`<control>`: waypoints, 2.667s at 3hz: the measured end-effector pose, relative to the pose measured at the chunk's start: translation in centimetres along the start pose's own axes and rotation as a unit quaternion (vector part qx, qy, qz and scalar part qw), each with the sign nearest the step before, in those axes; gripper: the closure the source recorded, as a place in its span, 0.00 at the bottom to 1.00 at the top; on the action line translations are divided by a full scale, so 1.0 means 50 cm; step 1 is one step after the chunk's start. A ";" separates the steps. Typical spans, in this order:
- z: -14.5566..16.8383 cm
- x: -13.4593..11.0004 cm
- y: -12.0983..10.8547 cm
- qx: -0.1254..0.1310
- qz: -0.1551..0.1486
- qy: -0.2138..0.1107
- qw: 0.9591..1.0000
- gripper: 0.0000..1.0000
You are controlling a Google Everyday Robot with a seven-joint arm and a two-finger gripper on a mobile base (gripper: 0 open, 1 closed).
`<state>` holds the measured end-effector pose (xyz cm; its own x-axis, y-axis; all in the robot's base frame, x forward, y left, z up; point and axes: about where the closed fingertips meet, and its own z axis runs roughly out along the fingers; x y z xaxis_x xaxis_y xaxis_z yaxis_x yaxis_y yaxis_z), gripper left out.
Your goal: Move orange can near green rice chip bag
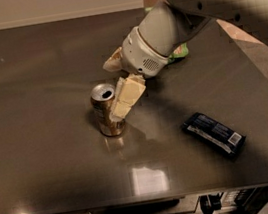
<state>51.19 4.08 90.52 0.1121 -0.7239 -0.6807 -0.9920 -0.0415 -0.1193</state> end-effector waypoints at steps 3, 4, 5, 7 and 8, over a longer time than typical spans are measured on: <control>-0.050 0.004 0.013 0.002 0.009 -0.016 1.000 0.87; -0.090 0.039 -0.018 0.027 0.040 -0.001 0.999 1.00; -0.142 0.102 -0.067 0.068 0.095 0.021 0.993 1.00; -0.232 0.220 -0.134 0.136 0.183 0.041 0.973 1.00; -0.256 0.254 -0.149 0.161 0.203 0.029 0.965 1.00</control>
Offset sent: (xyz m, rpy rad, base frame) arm -0.0152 -0.0144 0.0149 0.0566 0.0220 0.0227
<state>59.25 -13.63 92.03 -0.2953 -0.6728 -0.6784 -0.8829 0.4635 -0.0754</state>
